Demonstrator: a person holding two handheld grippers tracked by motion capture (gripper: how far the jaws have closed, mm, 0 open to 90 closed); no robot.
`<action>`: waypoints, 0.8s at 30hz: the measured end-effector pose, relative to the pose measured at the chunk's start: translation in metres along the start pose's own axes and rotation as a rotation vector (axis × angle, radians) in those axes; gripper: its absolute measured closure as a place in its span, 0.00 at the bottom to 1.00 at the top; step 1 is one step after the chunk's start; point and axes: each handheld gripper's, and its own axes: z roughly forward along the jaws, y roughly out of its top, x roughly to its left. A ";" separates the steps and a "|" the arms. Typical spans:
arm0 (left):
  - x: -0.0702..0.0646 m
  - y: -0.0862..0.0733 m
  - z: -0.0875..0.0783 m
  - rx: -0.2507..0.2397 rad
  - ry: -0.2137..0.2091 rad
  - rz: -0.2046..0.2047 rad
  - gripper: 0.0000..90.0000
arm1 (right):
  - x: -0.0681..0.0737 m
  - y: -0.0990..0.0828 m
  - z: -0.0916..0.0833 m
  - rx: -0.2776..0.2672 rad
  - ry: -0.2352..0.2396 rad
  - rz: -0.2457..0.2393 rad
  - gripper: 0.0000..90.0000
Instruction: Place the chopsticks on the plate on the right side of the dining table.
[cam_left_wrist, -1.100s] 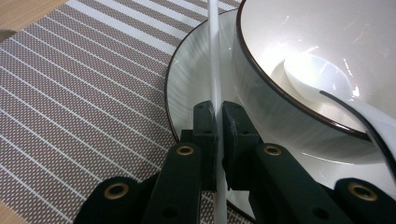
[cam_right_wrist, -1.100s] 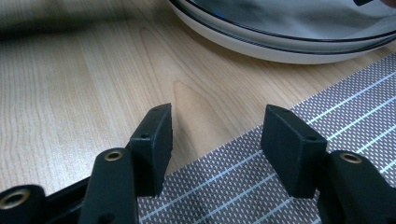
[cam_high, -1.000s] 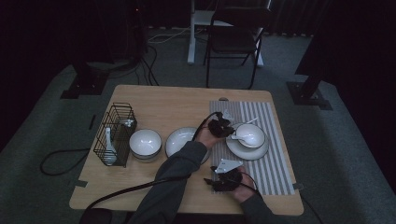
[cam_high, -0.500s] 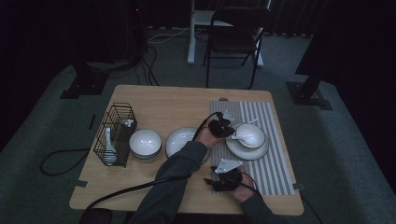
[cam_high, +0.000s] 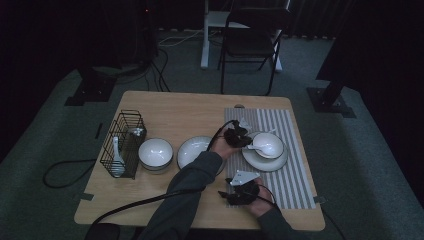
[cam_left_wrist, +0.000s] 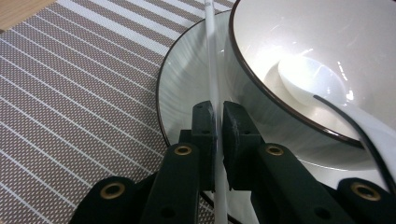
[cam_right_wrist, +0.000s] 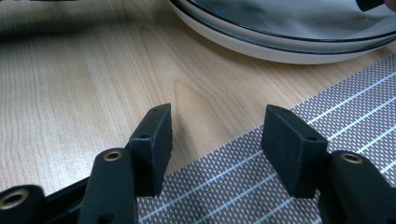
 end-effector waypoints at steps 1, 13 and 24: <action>0.000 0.000 0.000 -0.001 -0.002 -0.003 0.93 | 0.000 0.000 0.000 0.000 0.000 0.000 0.48; -0.001 -0.001 -0.005 -0.009 -0.001 0.001 0.91 | 0.000 0.000 0.000 0.000 0.000 0.000 0.48; -0.002 -0.004 -0.020 -0.025 0.000 0.014 0.89 | 0.000 0.000 0.000 0.000 0.000 0.000 0.47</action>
